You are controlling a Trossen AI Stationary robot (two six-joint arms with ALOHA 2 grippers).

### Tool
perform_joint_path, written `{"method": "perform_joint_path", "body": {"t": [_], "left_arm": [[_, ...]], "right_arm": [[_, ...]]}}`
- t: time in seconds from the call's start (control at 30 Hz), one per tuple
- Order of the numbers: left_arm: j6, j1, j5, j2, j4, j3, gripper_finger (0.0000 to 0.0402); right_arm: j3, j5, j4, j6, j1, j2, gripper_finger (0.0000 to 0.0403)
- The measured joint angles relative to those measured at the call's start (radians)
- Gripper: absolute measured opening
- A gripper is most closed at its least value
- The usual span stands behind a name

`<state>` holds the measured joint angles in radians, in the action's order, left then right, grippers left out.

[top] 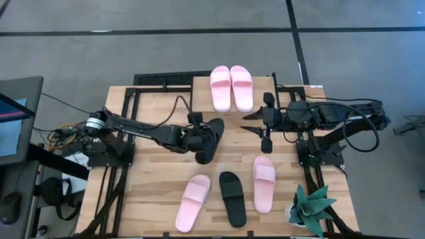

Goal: Pick and place slides into the shelf
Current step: Put the left black slide under the shelf

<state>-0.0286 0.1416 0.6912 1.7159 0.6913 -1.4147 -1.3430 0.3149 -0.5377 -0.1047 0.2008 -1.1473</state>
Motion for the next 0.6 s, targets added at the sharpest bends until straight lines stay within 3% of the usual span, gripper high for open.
{"method": "perform_joint_path", "body": {"t": [0.13,0.6], "left_arm": [[-0.014,0.0,-0.025,0.065,-0.016,0.001,0.0],[0.045,-0.032,0.029,0.197,-0.025,0.001,0.0]], "right_arm": [[0.0,0.0,0.0,0.0,0.0,0.0,0.0127],[0.0,0.0,0.0,0.034,0.0,0.0,0.0127]]}}
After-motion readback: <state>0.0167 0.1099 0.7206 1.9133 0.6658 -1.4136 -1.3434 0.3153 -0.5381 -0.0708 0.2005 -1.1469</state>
